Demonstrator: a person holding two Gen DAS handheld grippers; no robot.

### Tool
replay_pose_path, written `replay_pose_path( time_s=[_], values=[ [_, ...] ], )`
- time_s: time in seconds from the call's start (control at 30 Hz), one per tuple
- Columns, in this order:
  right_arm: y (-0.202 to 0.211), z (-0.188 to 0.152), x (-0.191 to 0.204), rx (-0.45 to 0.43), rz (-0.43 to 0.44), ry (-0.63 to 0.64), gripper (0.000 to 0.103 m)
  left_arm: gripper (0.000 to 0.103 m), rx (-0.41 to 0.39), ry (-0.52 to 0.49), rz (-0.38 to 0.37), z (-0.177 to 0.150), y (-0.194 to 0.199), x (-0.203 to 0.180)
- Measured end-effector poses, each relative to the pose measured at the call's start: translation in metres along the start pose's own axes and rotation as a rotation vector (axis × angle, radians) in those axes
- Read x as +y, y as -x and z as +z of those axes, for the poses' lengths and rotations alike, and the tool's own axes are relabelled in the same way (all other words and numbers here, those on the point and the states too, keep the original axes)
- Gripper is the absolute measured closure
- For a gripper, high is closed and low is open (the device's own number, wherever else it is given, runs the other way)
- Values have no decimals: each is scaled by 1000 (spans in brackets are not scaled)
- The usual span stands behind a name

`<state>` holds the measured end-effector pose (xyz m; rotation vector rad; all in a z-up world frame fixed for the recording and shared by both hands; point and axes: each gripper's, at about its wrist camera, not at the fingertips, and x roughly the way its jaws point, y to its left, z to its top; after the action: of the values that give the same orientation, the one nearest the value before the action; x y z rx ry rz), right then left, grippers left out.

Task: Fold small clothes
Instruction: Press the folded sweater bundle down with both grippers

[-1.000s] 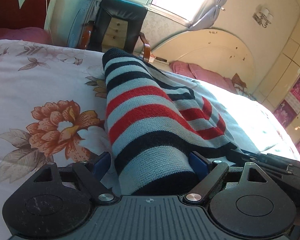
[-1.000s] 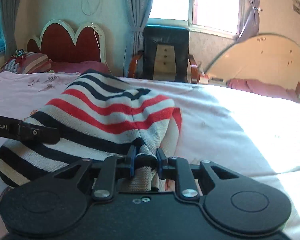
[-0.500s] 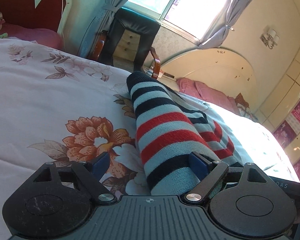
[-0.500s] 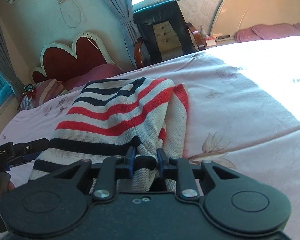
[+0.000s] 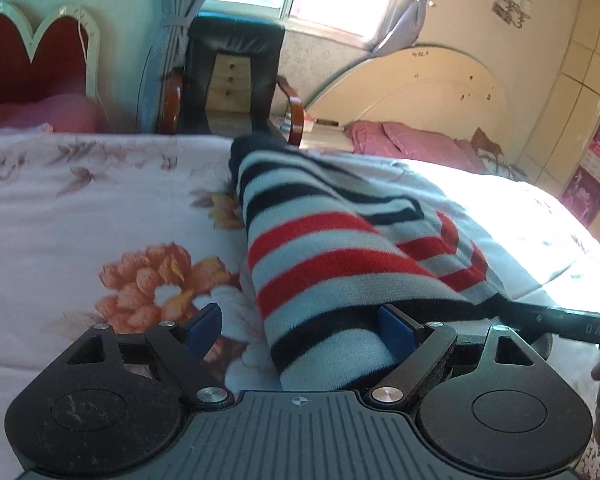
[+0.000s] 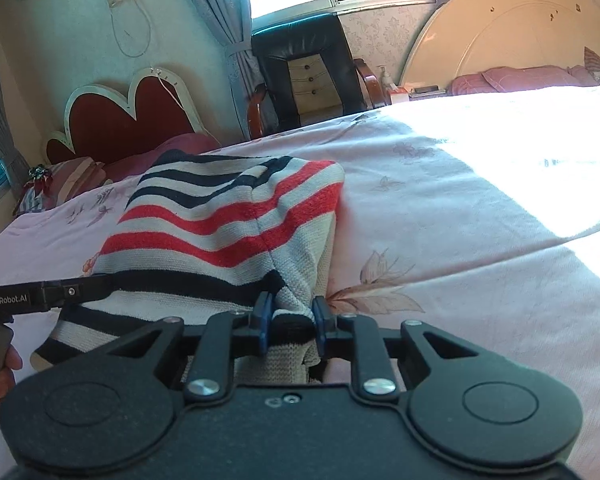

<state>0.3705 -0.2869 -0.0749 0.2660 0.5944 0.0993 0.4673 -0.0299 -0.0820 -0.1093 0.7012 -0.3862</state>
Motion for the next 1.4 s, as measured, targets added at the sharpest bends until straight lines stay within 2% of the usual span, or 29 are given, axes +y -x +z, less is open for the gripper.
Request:
replay_pose_path(
  time_s=[0.03, 0.1, 0.13, 0.23, 0.3, 0.33, 0.37, 0.4, 0.5, 0.57, 0.63, 0.7, 0.77, 0.83, 0.93, 1.0, 1.13, 1.2, 1.27, 1.3, 1.37, 1.4],
  values=[
    [6, 6, -3, -35, 12, -18, 74, 18, -48, -4, -7, 6, 7, 2],
    [9, 21, -10, -92, 10, -41, 68, 18, -64, 13, -18, 20, 6, 7],
    [3, 30, -17, -91, 7, -72, 65, 18, -50, 15, -22, 26, 0, 8],
    [-31, 54, -44, -20, 69, -215, 65, 18, 24, -19, -46, 34, -24, 4],
    [-54, 62, -49, 11, 72, -228, 66, 18, 80, -25, -54, 31, -39, 2],
    [-61, 64, -48, 21, 82, -221, 70, 18, 102, -27, -49, 27, -44, 1],
    [-67, 65, -44, 11, 94, -190, 83, 18, 100, -15, -53, 24, -45, 3],
    [-69, 65, -37, -12, 91, -131, 90, 18, 97, 3, -59, 22, -45, 6],
    [-71, 65, -18, -87, 63, 66, 93, 18, 85, -8, -50, 20, -46, 6],
    [-85, 64, -16, -50, 23, 121, 93, 18, 93, 1, -56, 20, -52, 3],
    [-93, 60, -20, -14, 15, 117, 92, 18, 95, 4, -60, 20, -52, 3],
    [-81, 64, -17, 19, 4, 95, 83, 18, 79, 16, -55, 20, -41, 5],
    [-51, 63, -14, -6, 2, 70, 70, 18, 39, -9, -76, 16, -19, 5],
    [-16, 53, -14, -27, 61, 57, 63, 18, 9, -11, -91, 7, 4, 8],
    [25, 25, -20, 5, 125, 25, 61, 18, -15, 47, -116, -11, 32, 17],
    [39, 7, -29, 20, 166, -21, 61, 18, -3, 106, -141, -22, 37, 24],
    [39, -14, -33, 10, 213, -54, 62, 18, 12, 146, -141, -34, 32, 27],
    [39, -16, -24, -29, 258, -12, 61, 18, 11, 150, -131, -34, 31, 25],
    [36, -13, -15, -11, 300, 18, 57, 18, 8, 135, -112, -34, 35, 22],
    [36, -13, -12, -7, 309, 41, 56, 18, 9, 127, -111, -35, 37, 20],
    [32, -16, -9, 9, 250, 97, 58, 18, 12, 127, -112, -36, 42, 20],
    [29, -17, -13, 23, 243, 75, 58, 18, 12, 126, -110, -39, 45, 19]
  ],
)
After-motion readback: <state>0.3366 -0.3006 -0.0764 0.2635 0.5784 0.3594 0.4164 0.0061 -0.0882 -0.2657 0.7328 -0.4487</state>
